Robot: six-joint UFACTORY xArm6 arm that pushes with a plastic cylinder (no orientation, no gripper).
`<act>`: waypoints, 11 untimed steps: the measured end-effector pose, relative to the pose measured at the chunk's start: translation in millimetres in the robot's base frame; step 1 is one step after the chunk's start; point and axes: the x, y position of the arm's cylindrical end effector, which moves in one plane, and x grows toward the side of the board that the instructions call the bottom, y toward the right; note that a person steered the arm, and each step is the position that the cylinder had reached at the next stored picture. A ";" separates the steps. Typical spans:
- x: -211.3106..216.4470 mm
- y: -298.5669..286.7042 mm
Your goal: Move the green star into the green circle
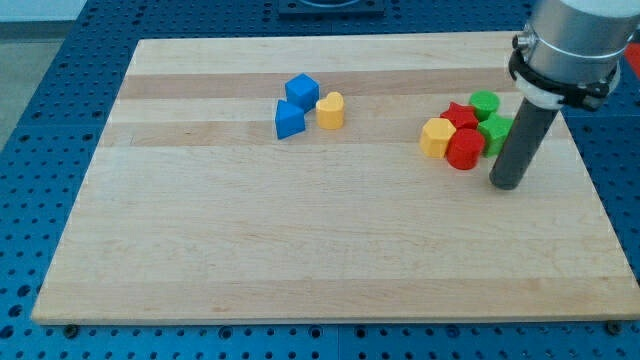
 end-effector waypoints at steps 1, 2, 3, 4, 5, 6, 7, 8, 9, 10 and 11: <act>-17.5 9.8; -26.8 20.9; -41.5 28.4; -61.3 30.4; -81.8 30.4; -104.2 30.3; -113.0 12.9; -113.0 -9.7; -114.9 -25.6; -127.9 -38.6; -137.7 -53.0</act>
